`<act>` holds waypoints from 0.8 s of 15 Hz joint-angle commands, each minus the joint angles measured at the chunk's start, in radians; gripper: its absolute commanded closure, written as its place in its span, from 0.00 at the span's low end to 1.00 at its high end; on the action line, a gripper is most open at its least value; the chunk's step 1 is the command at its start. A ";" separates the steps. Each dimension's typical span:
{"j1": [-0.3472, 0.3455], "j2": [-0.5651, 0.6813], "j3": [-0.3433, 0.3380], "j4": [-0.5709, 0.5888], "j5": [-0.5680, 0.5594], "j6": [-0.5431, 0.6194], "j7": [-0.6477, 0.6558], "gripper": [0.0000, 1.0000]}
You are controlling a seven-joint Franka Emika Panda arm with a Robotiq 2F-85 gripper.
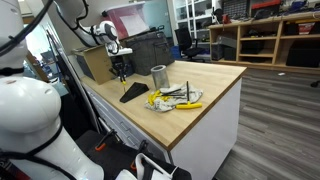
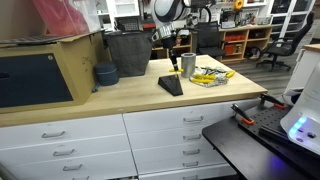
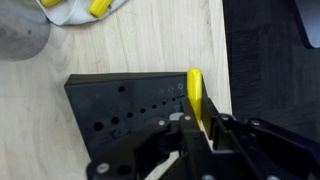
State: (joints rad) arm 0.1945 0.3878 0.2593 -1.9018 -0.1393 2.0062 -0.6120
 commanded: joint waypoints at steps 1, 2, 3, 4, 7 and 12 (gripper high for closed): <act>0.014 -0.013 -0.004 -0.002 -0.022 0.029 0.047 0.96; 0.017 -0.012 -0.005 -0.003 -0.031 0.036 0.055 0.96; 0.021 -0.013 -0.006 -0.004 -0.041 0.042 0.063 0.96; 0.024 -0.013 -0.006 -0.006 -0.050 0.046 0.074 0.96; 0.030 -0.012 -0.004 -0.008 -0.070 0.045 0.092 0.96; 0.039 -0.010 -0.001 -0.012 -0.086 0.049 0.104 0.96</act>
State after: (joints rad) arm 0.2230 0.3878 0.2594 -1.9023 -0.1996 2.0377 -0.5416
